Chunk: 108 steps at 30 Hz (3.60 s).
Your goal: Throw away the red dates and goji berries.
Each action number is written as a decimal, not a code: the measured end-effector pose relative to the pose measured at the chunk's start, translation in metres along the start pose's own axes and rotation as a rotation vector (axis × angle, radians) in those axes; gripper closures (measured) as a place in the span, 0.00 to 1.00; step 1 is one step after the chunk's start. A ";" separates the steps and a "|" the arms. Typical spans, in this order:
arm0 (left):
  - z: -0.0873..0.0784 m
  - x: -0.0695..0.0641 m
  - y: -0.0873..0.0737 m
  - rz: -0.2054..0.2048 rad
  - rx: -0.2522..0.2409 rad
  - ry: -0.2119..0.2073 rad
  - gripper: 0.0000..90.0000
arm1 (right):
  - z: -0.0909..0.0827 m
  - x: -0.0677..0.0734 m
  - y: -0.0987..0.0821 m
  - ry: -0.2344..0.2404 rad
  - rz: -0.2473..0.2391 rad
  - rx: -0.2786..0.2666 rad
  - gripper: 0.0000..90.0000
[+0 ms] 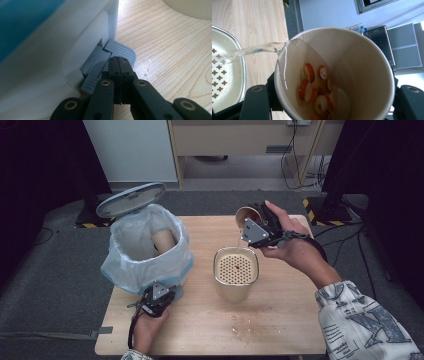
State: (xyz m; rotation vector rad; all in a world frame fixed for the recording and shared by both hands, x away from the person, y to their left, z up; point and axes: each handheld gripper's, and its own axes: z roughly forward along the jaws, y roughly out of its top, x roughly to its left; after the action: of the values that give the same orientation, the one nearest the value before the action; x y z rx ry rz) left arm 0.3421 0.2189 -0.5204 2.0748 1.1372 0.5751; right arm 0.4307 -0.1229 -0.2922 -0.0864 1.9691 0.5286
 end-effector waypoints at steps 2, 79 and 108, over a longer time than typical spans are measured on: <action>0.000 0.000 0.000 0.000 0.000 0.000 0.99 | 0.000 0.000 0.001 -0.003 -0.011 0.002 0.34; 0.000 0.000 0.000 -0.002 0.000 -0.001 0.99 | -0.009 0.003 0.017 -0.148 -0.368 0.086 0.35; 0.000 0.000 0.000 0.000 0.000 0.000 0.99 | -0.006 0.008 0.020 -0.172 -0.423 0.091 0.35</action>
State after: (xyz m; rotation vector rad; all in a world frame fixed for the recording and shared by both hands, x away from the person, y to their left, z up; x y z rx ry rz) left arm 0.3421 0.2188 -0.5204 2.0745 1.1377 0.5752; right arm 0.4158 -0.1056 -0.2906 -0.3787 1.7383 0.1629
